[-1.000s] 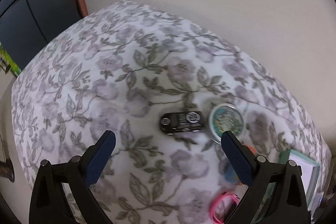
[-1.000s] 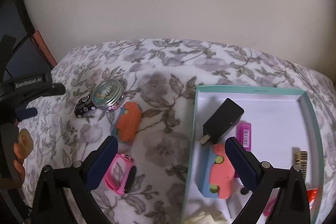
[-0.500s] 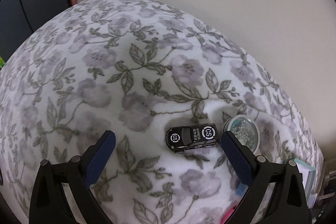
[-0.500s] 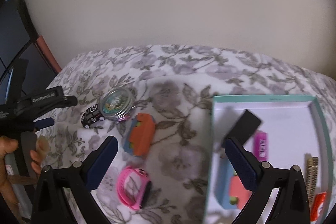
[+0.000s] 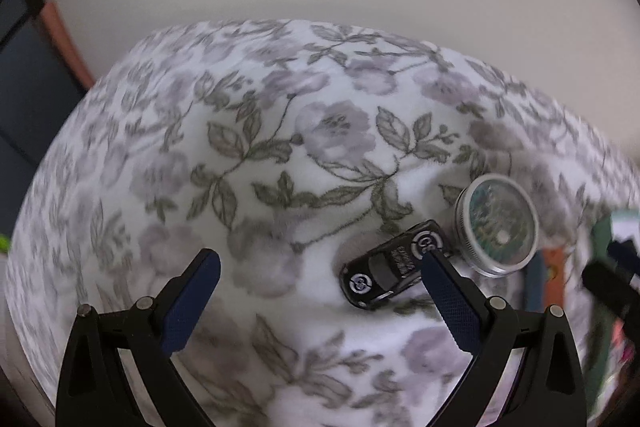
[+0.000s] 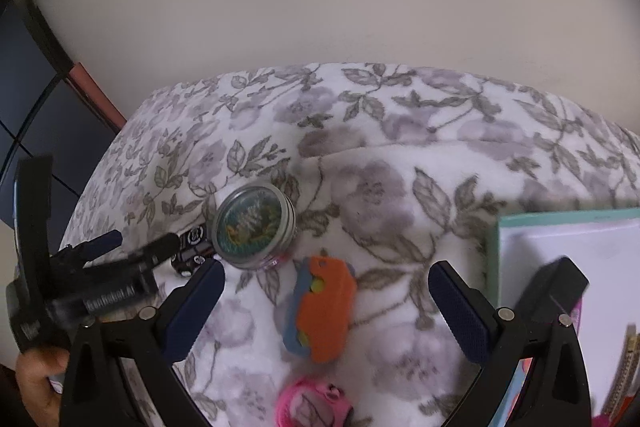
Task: Organize rigid objects
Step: 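Grasp the black toy car with the left tool while the right grasps the bead tin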
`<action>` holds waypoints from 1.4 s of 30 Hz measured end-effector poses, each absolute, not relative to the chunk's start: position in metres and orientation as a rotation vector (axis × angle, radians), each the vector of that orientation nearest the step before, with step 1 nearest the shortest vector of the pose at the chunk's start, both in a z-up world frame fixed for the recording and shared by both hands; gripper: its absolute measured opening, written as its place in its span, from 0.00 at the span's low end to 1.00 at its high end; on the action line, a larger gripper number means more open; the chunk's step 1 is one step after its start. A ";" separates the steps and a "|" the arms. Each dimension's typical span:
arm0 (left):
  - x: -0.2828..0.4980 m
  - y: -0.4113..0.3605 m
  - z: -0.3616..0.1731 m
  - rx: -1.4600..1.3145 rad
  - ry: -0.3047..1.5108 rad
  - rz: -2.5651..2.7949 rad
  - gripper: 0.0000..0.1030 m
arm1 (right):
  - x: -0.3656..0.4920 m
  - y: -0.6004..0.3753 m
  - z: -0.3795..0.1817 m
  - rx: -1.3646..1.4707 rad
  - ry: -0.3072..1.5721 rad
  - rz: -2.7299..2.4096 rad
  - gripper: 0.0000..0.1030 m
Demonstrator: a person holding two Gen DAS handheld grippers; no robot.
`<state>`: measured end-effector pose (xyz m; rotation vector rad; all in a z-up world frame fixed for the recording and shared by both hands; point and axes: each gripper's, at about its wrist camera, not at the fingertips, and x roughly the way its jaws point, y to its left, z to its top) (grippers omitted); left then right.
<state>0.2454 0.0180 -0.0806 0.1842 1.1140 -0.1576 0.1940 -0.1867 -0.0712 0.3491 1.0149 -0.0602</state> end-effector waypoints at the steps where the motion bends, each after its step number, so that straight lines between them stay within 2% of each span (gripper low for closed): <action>1: 0.246 0.018 -0.083 0.198 1.113 -0.169 0.97 | 0.198 -0.186 -0.072 0.346 1.023 -0.057 1.00; 8: 0.245 0.002 -0.095 0.302 1.089 -0.292 0.95 | 0.220 -0.175 -0.080 0.324 1.078 -0.048 1.00; 10: 0.242 -0.004 -0.097 0.342 1.078 -0.315 0.90 | 0.225 -0.171 -0.081 0.324 1.087 -0.038 1.00; 11: 0.241 -0.007 -0.099 0.352 1.079 -0.333 0.83 | 0.228 -0.168 -0.082 0.321 1.090 -0.033 1.00; 14: 0.241 -0.012 -0.103 0.336 1.097 -0.377 0.72 | 0.236 -0.158 -0.084 0.299 1.105 -0.026 1.00; 16: 0.240 -0.014 -0.104 0.342 1.091 -0.379 0.71 | 0.242 -0.150 -0.086 0.282 1.115 -0.018 1.00; 20: 0.240 -0.013 -0.104 0.313 1.092 -0.413 0.61 | 0.250 -0.138 -0.091 0.245 1.129 -0.008 1.00; 25: 0.240 -0.010 -0.103 0.284 1.083 -0.413 0.61 | 0.258 -0.127 -0.100 0.215 1.151 -0.011 0.99; 28: 0.241 -0.010 -0.104 0.276 1.078 -0.418 0.59 | 0.263 -0.124 -0.104 0.191 1.160 -0.024 0.93; 35: 0.241 -0.011 -0.106 0.270 1.068 -0.430 0.56 | 0.268 -0.123 -0.115 0.224 1.172 -0.026 0.74; 37: 0.240 -0.011 -0.106 0.261 1.068 -0.446 0.51 | 0.268 -0.123 -0.114 0.233 1.171 -0.025 0.74; 42: 0.238 -0.014 -0.105 0.281 1.066 -0.433 0.50 | 0.263 -0.126 -0.111 0.248 1.160 -0.037 0.73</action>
